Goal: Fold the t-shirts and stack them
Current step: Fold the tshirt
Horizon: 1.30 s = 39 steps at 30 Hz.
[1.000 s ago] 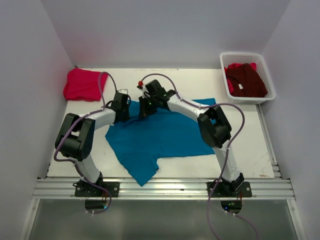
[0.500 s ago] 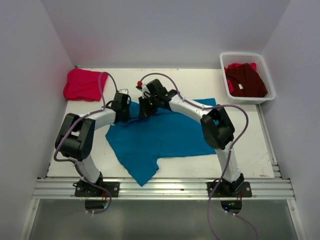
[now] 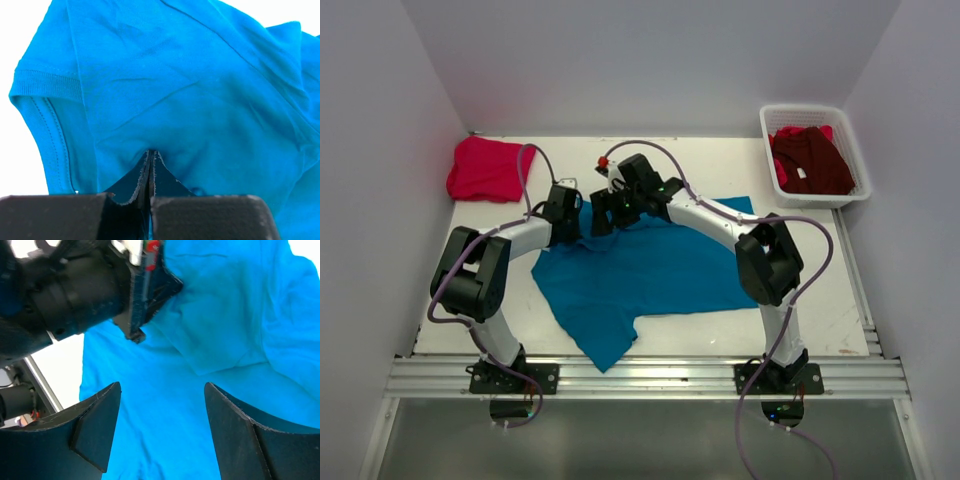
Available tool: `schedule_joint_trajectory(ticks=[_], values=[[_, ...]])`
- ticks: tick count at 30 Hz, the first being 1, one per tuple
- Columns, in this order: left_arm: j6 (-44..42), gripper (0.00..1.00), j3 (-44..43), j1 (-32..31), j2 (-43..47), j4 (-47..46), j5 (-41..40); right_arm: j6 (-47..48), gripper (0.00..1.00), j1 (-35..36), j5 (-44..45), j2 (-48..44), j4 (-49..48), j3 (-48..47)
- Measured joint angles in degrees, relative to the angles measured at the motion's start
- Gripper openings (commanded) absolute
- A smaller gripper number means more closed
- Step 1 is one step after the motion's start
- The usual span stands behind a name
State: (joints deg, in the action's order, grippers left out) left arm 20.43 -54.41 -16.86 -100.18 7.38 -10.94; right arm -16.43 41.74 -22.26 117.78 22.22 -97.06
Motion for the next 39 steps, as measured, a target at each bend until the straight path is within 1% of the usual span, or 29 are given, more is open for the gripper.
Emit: schedule_joint_trajectory(ticks=[1, 4, 5, 7, 8, 10, 11, 12, 14, 20, 39], values=[[0.0, 0.00, 0.0, 0.0, 0.0, 0.0, 0.0, 0.0, 0.70, 0.0, 0.4, 0.0, 0.3, 0.0], [0.0, 0.00, 0.0, 0.0, 0.0, 0.0, 0.0, 0.0, 0.63, 0.0, 2.4, 0.0, 1.4, 0.0], [0.0, 0.00, 0.0, 0.0, 0.0, 0.0, 0.0, -0.1, 0.57, 0.0, 3.1, 0.0, 1.6, 0.1], [0.0, 0.00, 0.0, 0.0, 0.0, 0.0, 0.0, -0.6, 0.51, 0.0, 4.7, 0.0, 1.9, 0.5], [0.0, 0.00, 0.0, 0.0, 0.0, 0.0, 0.0, -0.8, 0.43, 0.0, 5.4, 0.2, 2.2, 0.7], [0.0, 0.00, 0.0, 0.0, 0.0, 0.0, 0.0, -1.5, 0.36, 0.0, 6.4, 1.0, 2.7, 0.7], [0.0, 0.00, 0.0, 0.0, 0.0, 0.0, 0.0, -1.8, 0.32, 0.0, 6.5, 1.8, 2.7, 0.7], [0.0, 0.00, 0.0, 0.0, 0.0, 0.0, 0.0, -2.1, 0.30, 0.0, 6.8, 2.8, 2.8, 0.7], [0.0, 0.00, 0.0, 0.0, 0.0, 0.0, 0.0, -2.9, 0.29, 0.0, 7.0, 4.8, 3.1, 0.7], [0.0, 0.00, 0.0, 0.0, 0.0, 0.0, -0.1, -5.4, 0.29, 0.0, 6.3, 10.0, 3.3, 0.7], [0.0, 0.00, 0.1, 0.0, 0.0, 0.0, -0.3, -6.7, 0.31, 0.3, 5.6, 10.2, 2.3, 0.5]])
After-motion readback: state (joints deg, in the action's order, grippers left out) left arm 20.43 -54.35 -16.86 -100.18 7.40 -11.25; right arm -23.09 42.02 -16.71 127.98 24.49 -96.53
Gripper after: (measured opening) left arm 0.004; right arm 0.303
